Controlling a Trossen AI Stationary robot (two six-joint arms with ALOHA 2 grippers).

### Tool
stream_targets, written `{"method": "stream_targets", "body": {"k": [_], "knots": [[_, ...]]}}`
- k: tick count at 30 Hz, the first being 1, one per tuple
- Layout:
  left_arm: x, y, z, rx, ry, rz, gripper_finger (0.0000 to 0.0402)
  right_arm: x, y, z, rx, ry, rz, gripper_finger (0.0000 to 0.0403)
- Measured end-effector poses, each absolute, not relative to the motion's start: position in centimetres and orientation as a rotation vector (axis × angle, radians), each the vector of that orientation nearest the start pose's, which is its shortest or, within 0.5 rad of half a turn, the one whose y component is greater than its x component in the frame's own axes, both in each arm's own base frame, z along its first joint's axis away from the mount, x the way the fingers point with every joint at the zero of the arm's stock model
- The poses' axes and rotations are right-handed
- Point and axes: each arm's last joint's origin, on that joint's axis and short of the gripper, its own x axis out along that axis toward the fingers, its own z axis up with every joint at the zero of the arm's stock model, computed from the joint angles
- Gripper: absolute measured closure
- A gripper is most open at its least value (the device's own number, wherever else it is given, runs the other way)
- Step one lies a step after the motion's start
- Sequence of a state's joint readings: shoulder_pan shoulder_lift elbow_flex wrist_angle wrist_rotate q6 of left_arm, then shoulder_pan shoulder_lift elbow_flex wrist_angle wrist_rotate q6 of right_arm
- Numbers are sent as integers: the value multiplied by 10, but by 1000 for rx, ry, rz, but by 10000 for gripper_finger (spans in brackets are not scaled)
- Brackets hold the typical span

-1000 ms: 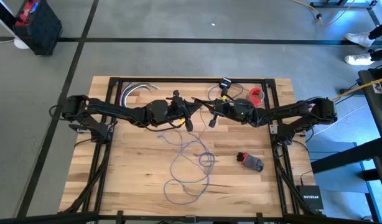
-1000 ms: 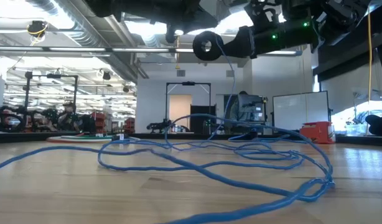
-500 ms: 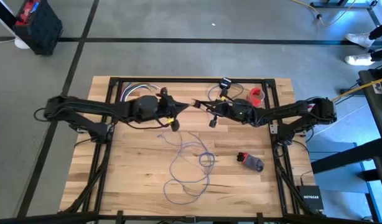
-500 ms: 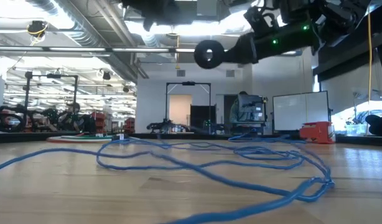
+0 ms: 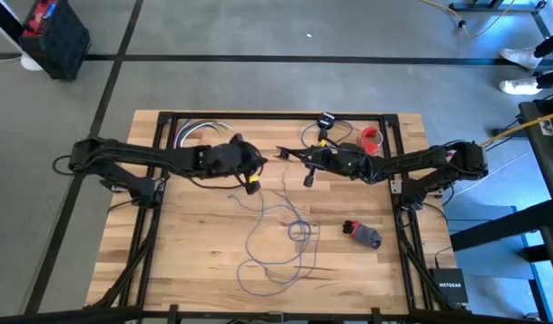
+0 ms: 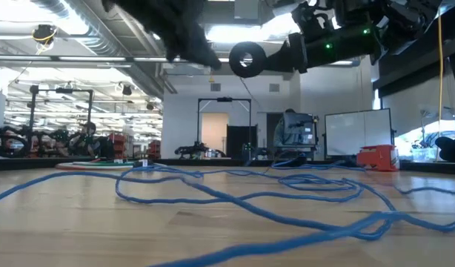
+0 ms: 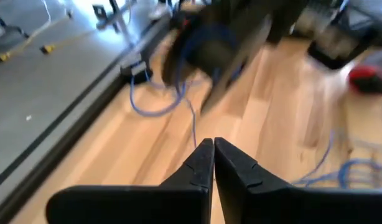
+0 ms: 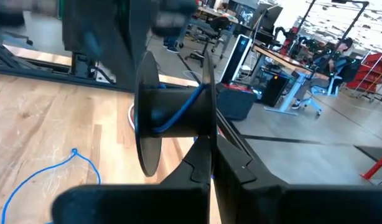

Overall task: Coil cords
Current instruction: Coil the blue wire onto the spool

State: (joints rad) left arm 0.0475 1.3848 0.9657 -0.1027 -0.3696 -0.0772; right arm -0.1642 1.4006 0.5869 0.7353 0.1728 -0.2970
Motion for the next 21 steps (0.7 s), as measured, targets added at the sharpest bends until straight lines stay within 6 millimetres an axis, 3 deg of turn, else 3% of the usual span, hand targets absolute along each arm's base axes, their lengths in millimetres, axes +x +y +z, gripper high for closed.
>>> {"method": "stream_targets", "body": {"k": [3, 9, 13, 18, 21], "knots": [[311, 26, 254, -3, 547, 434, 373, 279, -51, 219, -294, 129, -323, 400], [330, 27, 215, -18, 635, 446, 292, 279, -51, 219, -294, 129, -322, 400], [343, 34, 182, -62, 498, 471, 252, 279, -51, 219, -297, 131, -322, 400], [352, 52, 135, -111, 494, 527, 238, 279, -51, 219, -301, 130, -322, 400], [359, 64, 118, -153, 446, 521, 244, 279, -51, 220, -317, 131, -322, 400]]}}
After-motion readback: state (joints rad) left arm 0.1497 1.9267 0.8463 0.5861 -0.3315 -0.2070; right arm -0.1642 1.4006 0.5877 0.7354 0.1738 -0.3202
